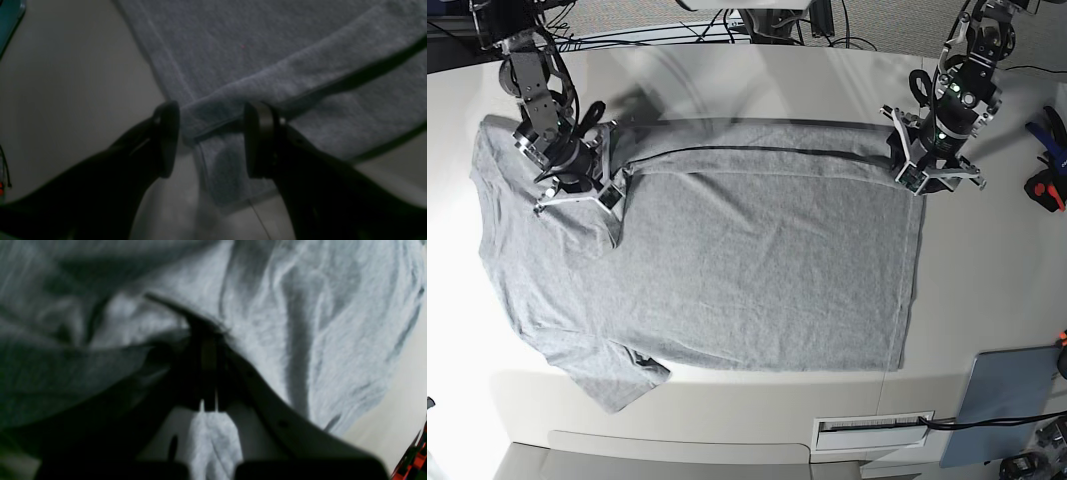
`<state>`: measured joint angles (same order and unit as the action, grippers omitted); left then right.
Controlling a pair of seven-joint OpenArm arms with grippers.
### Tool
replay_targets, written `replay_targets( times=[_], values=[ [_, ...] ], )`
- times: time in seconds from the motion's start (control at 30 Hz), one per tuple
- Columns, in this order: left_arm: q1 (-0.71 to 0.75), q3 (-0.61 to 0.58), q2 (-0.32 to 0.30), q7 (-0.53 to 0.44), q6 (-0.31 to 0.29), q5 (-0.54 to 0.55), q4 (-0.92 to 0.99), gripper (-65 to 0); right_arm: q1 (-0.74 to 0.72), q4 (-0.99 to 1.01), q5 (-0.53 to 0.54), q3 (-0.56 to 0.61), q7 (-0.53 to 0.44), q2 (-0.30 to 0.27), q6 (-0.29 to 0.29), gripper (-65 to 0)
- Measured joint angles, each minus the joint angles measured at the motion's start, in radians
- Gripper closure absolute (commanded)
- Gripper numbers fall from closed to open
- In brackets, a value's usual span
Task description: Fold the T-shirt properly
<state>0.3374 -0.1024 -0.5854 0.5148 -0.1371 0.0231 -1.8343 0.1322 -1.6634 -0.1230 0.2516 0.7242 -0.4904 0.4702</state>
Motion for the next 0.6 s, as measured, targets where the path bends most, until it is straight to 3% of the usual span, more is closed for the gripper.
replay_targets(
  times=[0.4, 0.57, 0.6],
  values=[
    [0.0, 0.0, 0.0, -0.008, 0.0, -0.003, 0.0, -31.6, -0.124, 0.004, 0.001, 0.004, -0.026, 0.126, 0.045, 0.0],
    [0.0, 0.0, 0.0, -0.008, 0.037, -0.003, 0.0, -31.6, -0.135, 0.004, -0.018, -0.002, -0.026, 0.131, 0.031, -0.6],
    [0.0, 0.0, 0.0, -0.007, 0.037, -0.002, 0.0, -31.6, -0.135, 0.004, -0.034, -0.009, -0.026, 0.127, 0.032, -4.2]
  ],
)
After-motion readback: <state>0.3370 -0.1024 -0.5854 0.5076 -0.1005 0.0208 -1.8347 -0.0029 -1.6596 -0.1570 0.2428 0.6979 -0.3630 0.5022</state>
